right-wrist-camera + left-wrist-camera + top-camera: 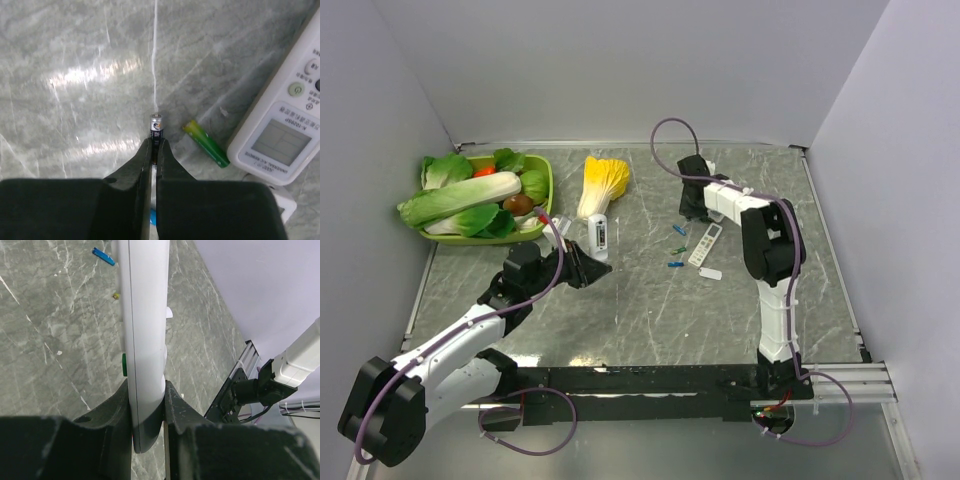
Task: Load the batteries into the remote control
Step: Pick up the battery from the center of the board, then place the battery at the center of the board.
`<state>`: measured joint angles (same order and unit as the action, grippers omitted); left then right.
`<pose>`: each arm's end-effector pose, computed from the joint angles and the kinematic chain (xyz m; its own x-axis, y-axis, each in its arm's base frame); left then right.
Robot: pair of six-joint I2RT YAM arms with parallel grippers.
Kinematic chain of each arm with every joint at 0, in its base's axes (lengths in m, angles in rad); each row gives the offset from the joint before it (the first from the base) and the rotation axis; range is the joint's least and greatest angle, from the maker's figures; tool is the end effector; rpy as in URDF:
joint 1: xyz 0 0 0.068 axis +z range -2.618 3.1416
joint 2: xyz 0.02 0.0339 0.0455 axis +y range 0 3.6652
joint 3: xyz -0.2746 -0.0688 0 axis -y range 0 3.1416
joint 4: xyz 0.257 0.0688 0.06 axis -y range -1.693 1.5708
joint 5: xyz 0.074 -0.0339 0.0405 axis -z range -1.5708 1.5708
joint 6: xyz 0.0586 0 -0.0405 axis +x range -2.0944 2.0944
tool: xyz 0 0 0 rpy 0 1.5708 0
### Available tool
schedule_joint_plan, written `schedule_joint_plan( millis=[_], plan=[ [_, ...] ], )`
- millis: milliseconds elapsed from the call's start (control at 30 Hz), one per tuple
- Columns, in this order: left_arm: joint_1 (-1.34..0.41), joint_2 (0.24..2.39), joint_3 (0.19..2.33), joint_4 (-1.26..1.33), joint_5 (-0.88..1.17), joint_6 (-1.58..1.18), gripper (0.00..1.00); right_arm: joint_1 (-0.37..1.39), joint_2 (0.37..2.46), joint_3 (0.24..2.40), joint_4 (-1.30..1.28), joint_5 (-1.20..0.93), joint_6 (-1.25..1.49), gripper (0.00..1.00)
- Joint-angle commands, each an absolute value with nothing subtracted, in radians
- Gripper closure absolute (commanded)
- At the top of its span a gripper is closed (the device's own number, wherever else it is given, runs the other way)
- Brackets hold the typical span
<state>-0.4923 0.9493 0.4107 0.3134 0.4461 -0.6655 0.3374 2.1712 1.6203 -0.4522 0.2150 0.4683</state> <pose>0.1953 -0.1334 0.2281 -0.6469 -0.2851 -0.7073 0.5054 0.5342 -0.6776 0.4723 0.1524 0.1460 -0.8071 0.1842 -0.5610 0.1671 0.9825 0.0822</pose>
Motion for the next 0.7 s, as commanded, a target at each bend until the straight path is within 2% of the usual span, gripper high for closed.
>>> schedule_joint_plan(
  millis=[0, 333, 500, 667],
  plan=[
    [-0.488, 0.945, 0.451, 0.367, 0.445, -0.658, 0.99, 0.362, 1.990, 1.511, -0.390, 0.175, 0.364, 1.00],
    [-0.485, 0.928, 0.419, 0.407, 0.420, -0.689, 0.99, 0.555, 1.599, 1.174, -0.376, 0.026, 0.284, 1.00],
    [-0.485, 0.897, 0.400, 0.408, 0.397, -0.698, 0.99, 0.699, 1.551, 1.036, -0.387, 0.026, 0.305, 1.00],
    [-0.483, 0.862, 0.388, 0.387, 0.361, -0.696, 0.99, 0.772, 1.569, 0.971, -0.362, 0.038, 0.305, 1.00]
  ],
)
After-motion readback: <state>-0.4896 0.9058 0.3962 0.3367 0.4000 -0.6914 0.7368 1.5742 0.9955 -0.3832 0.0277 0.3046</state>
